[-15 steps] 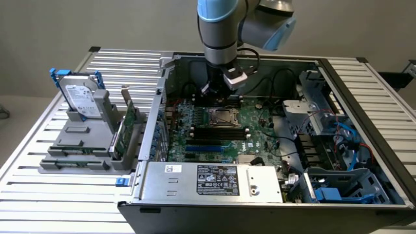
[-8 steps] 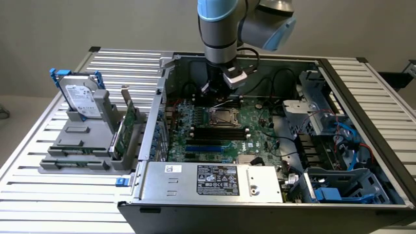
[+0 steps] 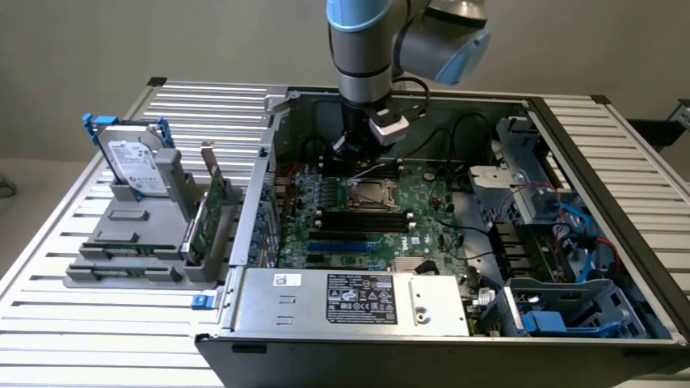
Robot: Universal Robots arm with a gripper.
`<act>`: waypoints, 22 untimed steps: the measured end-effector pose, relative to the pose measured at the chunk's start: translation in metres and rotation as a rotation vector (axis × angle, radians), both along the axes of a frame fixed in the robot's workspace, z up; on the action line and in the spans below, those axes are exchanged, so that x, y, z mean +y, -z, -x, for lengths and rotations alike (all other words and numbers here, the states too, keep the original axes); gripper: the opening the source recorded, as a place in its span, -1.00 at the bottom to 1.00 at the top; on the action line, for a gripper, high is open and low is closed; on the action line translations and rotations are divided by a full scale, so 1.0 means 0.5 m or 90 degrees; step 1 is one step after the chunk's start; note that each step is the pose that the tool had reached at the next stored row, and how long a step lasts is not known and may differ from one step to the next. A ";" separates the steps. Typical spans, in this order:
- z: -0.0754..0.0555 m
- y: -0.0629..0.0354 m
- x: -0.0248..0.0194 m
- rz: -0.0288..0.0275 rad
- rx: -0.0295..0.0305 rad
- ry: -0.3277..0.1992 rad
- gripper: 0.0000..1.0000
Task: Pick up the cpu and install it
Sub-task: 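Close the cpu cover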
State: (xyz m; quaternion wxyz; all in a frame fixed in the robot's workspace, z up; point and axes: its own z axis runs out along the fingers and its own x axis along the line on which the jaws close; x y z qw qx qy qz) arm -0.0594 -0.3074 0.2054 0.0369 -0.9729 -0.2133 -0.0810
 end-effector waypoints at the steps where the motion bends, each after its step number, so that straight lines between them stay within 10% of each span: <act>1: 0.001 -0.001 0.0001 0.0000 0.0003 0.000 -0.79; 22: 0.048 -0.028 0.0001 -0.0037 0.0025 -0.017 -0.79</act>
